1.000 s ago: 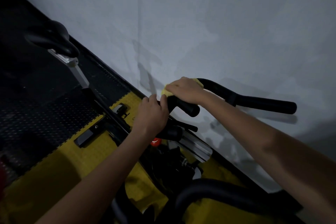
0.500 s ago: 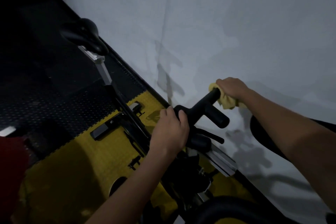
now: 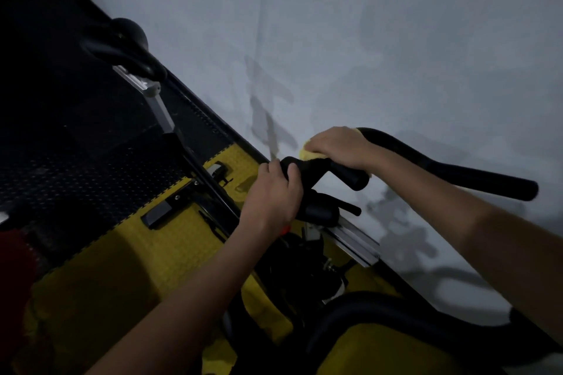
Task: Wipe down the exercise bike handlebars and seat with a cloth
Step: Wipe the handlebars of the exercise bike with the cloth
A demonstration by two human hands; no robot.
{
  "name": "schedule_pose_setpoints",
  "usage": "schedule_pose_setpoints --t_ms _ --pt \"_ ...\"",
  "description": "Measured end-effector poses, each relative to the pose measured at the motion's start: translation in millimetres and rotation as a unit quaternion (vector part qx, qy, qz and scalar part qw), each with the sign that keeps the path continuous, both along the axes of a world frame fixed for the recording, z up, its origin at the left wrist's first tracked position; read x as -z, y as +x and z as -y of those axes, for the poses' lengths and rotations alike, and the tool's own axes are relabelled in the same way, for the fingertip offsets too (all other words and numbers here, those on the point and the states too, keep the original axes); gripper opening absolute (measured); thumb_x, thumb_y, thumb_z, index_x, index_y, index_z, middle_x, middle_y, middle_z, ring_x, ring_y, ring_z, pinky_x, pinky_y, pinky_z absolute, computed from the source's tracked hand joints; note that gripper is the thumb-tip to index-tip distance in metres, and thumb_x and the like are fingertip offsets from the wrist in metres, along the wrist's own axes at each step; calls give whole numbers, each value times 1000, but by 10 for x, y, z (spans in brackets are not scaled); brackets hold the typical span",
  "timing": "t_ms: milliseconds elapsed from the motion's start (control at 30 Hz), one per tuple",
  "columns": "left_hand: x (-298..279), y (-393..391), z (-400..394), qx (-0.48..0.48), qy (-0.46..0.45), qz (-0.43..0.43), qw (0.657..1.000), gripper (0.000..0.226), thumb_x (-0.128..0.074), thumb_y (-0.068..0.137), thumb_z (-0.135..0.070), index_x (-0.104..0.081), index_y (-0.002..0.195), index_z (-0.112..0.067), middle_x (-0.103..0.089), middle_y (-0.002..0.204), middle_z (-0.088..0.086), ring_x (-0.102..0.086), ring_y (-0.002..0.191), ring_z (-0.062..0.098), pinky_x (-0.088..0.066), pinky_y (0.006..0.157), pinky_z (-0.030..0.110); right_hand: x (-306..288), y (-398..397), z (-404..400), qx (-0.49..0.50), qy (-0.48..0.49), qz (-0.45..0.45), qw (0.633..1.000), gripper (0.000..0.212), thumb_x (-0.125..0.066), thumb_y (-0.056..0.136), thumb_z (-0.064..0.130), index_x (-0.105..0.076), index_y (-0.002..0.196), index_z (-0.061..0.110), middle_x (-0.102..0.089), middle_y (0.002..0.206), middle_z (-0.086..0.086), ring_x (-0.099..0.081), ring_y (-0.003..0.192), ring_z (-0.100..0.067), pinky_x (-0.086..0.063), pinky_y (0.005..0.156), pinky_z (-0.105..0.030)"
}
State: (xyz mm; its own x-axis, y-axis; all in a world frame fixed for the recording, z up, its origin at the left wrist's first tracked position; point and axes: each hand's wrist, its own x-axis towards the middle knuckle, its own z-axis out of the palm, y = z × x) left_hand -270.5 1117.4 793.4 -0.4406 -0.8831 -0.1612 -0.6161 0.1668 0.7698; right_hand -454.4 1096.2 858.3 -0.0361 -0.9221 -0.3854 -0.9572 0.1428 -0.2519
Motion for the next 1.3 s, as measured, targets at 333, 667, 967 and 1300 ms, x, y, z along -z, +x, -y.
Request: schedule_pose_setpoints --t_ms 333,667,967,1300 --pt "-139 317 -308 -3 -54 31 998 64 -13 107 -49 -58 78 -14 -59 68 3 -59 59 20 -54 63 46 17 -327 278 150 41 -49 987 37 -45 94 41 -62 82 11 -63 91 -10 -55 78 -24 -40 68 -37" --pt "-158 372 -253 46 -42 58 996 42 -35 104 -12 -29 142 4 -59 82 16 -58 64 32 -45 51 40 -238 447 53 62 55 -68 994 43 -34 103 41 -56 78 13 -62 86 -5 -58 89 -27 -34 66 -33" --pt "-192 297 -172 -17 19 -4 1000 38 -29 108 -29 -50 116 1 -44 76 -5 -42 63 5 -33 51 13 -231 711 -235 -53 -58 -238 968 43 -23 111 33 -62 115 15 -66 107 -10 -62 104 -32 -49 82 -40" --pt "-387 493 615 51 -65 -35 996 47 -56 96 -41 -51 133 -12 -53 125 8 -56 105 22 -45 82 33 -642 593 271 268 -78 169 945 55 -43 101 51 -70 101 3 -70 104 -13 -66 98 -31 -50 90 -39"
